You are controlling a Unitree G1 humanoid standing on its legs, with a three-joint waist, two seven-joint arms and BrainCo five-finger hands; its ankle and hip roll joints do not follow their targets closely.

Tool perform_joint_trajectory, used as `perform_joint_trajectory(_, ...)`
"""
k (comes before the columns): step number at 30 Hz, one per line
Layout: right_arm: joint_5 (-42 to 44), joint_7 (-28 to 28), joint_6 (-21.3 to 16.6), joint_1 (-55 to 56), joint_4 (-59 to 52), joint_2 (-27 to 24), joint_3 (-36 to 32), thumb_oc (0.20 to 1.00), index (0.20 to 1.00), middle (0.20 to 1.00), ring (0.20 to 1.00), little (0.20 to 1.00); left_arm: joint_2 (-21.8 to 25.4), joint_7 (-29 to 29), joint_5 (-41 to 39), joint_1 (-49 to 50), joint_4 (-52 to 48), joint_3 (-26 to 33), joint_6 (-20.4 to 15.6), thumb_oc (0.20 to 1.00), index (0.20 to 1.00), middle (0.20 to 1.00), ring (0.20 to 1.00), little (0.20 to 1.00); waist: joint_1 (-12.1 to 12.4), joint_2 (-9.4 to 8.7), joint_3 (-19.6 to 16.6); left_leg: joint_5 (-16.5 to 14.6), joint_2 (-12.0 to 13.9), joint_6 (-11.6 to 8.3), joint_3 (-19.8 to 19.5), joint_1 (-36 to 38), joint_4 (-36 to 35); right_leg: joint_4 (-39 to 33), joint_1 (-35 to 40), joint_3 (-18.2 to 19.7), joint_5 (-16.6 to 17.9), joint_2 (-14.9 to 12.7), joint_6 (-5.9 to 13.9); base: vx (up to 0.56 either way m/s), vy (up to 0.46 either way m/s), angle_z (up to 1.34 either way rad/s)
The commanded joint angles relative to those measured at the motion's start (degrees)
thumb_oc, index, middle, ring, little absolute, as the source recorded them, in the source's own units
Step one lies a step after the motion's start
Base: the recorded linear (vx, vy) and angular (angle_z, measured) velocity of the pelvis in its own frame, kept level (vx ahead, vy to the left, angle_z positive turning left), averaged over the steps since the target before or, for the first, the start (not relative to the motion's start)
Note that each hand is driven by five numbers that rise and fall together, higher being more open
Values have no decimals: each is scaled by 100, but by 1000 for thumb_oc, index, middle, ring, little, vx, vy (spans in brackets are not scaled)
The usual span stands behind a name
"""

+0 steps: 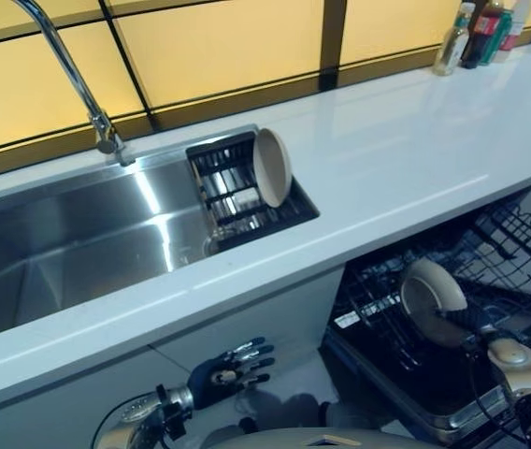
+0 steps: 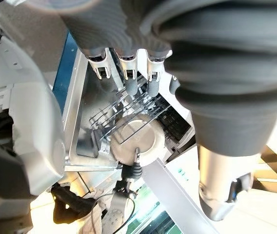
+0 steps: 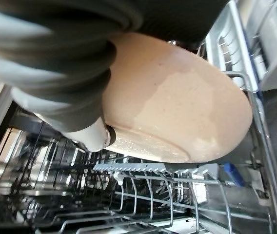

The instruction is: Pick up plates and place into dishwasher.

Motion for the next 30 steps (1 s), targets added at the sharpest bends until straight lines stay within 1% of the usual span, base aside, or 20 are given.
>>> perform_joint_trajectory(1, 79, 148, -430, -456, 265, 142, 310, 200, 200, 200, 200, 200, -2, -61, -436, -54, -558, -224, -41, 1000, 1000, 1000, 1000, 1000, 155, 60, -59, -1046, 171, 203, 116, -22, 897, 177, -661, -93, 494, -465, 716, 0, 0, 0)
perform_joint_trajectory(4, 43, 229, -414, -572, 641, 148, 353, 200, 200, 200, 200, 200, 4, -59, -500, -61, -535, -299, -46, 1000, 1000, 1000, 1000, 1000, 198, 82, -63, -1035, 166, 199, 106, -2, 872, 178, -645, -135, 491, -484, 723, 0, 4, -1)
perform_joint_trajectory(7, -116, 164, -455, -726, 1249, 148, 413, 200, 200, 200, 200, 200, 21, -81, -517, -75, -478, -390, -82, 1000, 1000, 1000, 1000, 1000, 268, 91, -62, -1034, 156, 204, 77, 24, 856, 167, -626, -185, 497, -501, 718, 1, -6, 5)
perform_joint_trajectory(10, -301, 19, -350, -870, 1602, 124, 440, 200, 200, 200, 200, 200, 41, -102, -539, -118, -477, -456, -65, 1000, 1000, 1000, 1000, 1000, 325, 107, -48, -1042, 155, 205, 48, 22, 875, 164, -610, -217, 498, -514, 712, -3, -10, 8)
perform_joint_trajectory(14, -305, -291, -264, -1008, 1845, 111, 393, 200, 200, 200, 200, 200, 51, -86, -548, -139, -517, -574, -58, 1000, 1000, 1000, 1000, 1000, 365, 137, -33, -1055, 153, 197, 23, 64, 870, 172, -598, -231, 508, -532, 720, 16, -8, 10)
perform_joint_trajectory(15, -312, -375, -254, -1015, 1844, 109, 373, 404, 404, 404, 404, 404, 60, -81, -576, -137, -534, -595, -56, 1000, 1000, 1000, 1000, 1000, 359, 151, -26, -1059, 151, 196, 22, 75, 870, 177, -600, -229, 509, -536, 723, 19, 4, 6)
perform_joint_trajectory(16, -324, -425, -243, -1012, 1833, 108, 359, 1000, 1000, 1000, 1000, 1000, 69, -66, -601, -136, -554, -610, -50, 1000, 1000, 1000, 1000, 1000, 353, 160, -19, -1061, 150, 196, 22, 80, 872, 182, -602, -227, 510, -539, 725, 9, 10, 4)
perform_joint_trajectory(22, -473, -698, -200, -1008, 1773, 79, 322, 1000, 1000, 1000, 1000, 1000, 100, 58, -786, -205, -676, -727, -62, 1000, 1000, 1000, 1000, 1000, 284, 228, 0, -1039, 140, 192, 49, 77, 841, 160, -611, -190, 510, -534, 730, -7, 14, 0)
perform_joint_trajectory(30, -454, -724, -246, -923, 1706, -88, 183, 1000, 1000, 1000, 1000, 1000, 165, 43, -803, -137, -672, -706, -131, 1000, 1000, 1000, 1000, 1000, 234, 165, -24, -1058, 163, 188, 88, 153, 787, 134, -595, -144, 500, -495, 723, 0, 0, 0)
